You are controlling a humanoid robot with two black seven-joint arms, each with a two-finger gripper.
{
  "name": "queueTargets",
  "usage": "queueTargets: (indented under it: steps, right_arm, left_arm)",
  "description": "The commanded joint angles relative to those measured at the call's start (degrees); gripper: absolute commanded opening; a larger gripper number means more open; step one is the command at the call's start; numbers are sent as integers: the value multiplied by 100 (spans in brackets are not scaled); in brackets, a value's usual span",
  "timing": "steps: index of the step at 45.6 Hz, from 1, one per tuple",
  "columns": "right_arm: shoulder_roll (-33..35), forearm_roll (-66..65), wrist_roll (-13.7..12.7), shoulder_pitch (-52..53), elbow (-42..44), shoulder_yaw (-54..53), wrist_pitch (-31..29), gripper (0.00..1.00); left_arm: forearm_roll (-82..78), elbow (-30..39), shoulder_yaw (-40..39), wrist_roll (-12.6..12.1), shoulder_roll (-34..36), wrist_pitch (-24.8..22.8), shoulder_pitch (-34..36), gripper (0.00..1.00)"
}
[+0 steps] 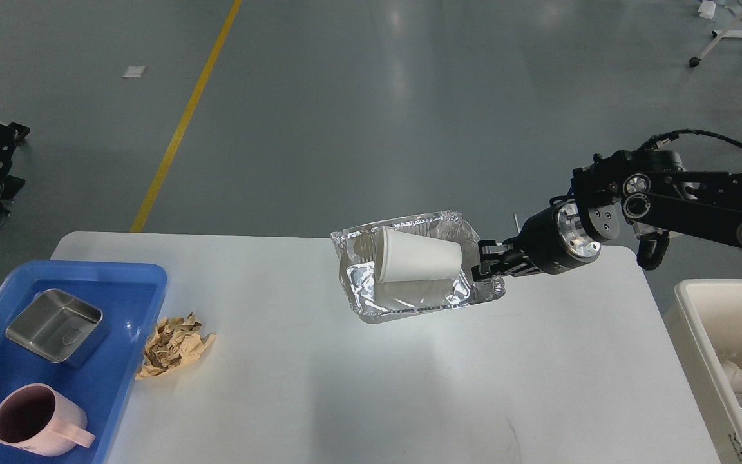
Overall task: Tidy desktop
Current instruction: 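Withdraw the left arm up and away from the foil tray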
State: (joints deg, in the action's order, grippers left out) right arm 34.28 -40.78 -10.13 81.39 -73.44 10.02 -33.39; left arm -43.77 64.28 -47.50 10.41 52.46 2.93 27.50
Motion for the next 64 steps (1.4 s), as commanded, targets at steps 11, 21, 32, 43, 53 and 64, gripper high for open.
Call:
queueTargets:
  steps: [11, 21, 32, 43, 53, 64]
  right_arm:
    - [18, 9, 3, -35, 5, -9, 0, 0]
    - [44, 9, 3, -61, 5, -9, 0, 0]
    - [9, 0, -6, -158, 6, 0, 0, 0]
    - [0, 0, -6, -202, 6, -9, -1, 0]
    - [0, 0, -6, -228, 14, -9, 0, 0]
    - [0, 0, -6, -228, 14, -9, 0, 0]
  left_arm:
    - [-360, 1112, 13, 93, 1688, -1682, -333, 95]
    - [-369, 2018, 434, -337, 2795, -1831, -465, 95]
    - [-404, 2448, 1357, -593, 3560, -1893, -456, 95]
    - [-404, 2607, 1744, -101, 4429, -1919, -456, 95]
    - [-395, 2730, 1893, 58, 5081, -2209, -430, 95]
    - [-395, 2783, 2236, 145, 5424, -2209, -386, 95]
